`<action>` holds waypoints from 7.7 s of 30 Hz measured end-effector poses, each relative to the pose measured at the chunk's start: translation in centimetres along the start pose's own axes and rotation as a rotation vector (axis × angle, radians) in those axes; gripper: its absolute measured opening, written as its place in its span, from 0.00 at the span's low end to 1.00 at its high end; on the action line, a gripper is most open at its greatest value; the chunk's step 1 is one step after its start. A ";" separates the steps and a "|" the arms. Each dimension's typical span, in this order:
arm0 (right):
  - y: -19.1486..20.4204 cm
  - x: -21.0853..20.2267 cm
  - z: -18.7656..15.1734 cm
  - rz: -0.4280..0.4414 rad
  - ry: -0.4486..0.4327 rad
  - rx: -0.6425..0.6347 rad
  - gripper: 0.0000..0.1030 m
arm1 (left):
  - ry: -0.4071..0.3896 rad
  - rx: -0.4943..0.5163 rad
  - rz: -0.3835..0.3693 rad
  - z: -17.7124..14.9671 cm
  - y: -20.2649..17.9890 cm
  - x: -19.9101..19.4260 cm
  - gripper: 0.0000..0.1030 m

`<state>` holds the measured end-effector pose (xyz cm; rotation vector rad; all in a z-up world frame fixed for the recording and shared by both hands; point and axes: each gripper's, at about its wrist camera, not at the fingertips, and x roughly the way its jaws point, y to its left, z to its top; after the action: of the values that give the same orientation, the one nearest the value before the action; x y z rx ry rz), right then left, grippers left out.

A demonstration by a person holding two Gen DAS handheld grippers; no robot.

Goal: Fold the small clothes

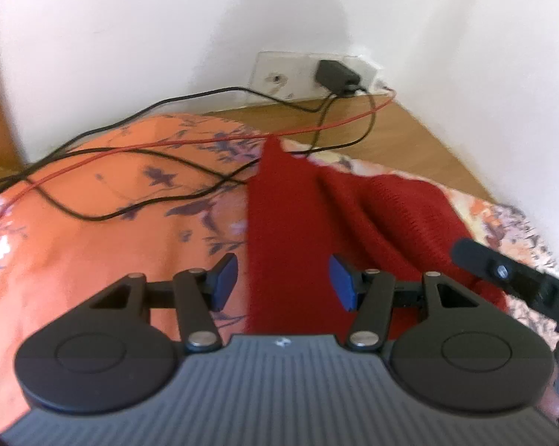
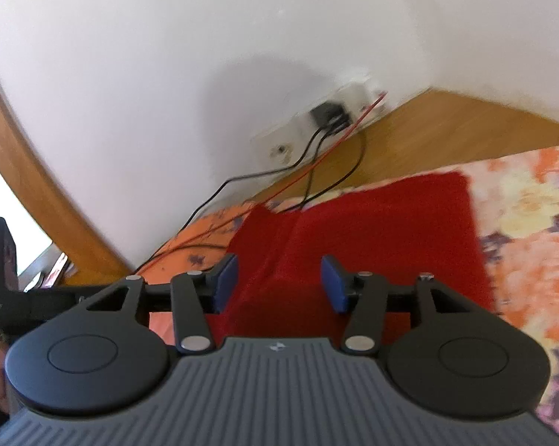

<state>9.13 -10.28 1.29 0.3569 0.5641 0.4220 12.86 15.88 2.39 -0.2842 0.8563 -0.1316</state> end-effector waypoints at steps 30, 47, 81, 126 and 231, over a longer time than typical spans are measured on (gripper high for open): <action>-13.3 -1.1 -3.6 -0.226 -0.060 0.315 0.60 | 0.154 -0.088 -0.261 0.3 -7.8 8.6 0.53; -5.8 1.1 -2.3 0.086 0.001 0.176 0.59 | -0.008 0.024 -0.260 3.5 -2.9 3.4 0.23; -10.5 5.5 -2.7 0.138 0.175 0.309 0.97 | 0.118 -0.304 -0.358 -1.2 6.9 6.3 0.69; -10.0 -13.5 -3.7 0.179 0.002 0.252 0.70 | 0.034 -0.160 -0.500 -7.2 -5.5 -3.9 0.40; -8.3 -18.2 -12.9 -0.207 0.150 -0.065 1.00 | 0.121 0.137 0.151 -20.1 -16.4 -6.3 0.81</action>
<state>-9.86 -23.35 -4.55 0.2021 0.7248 0.2679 -6.51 -2.25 -0.64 -0.0829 0.9808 -0.0669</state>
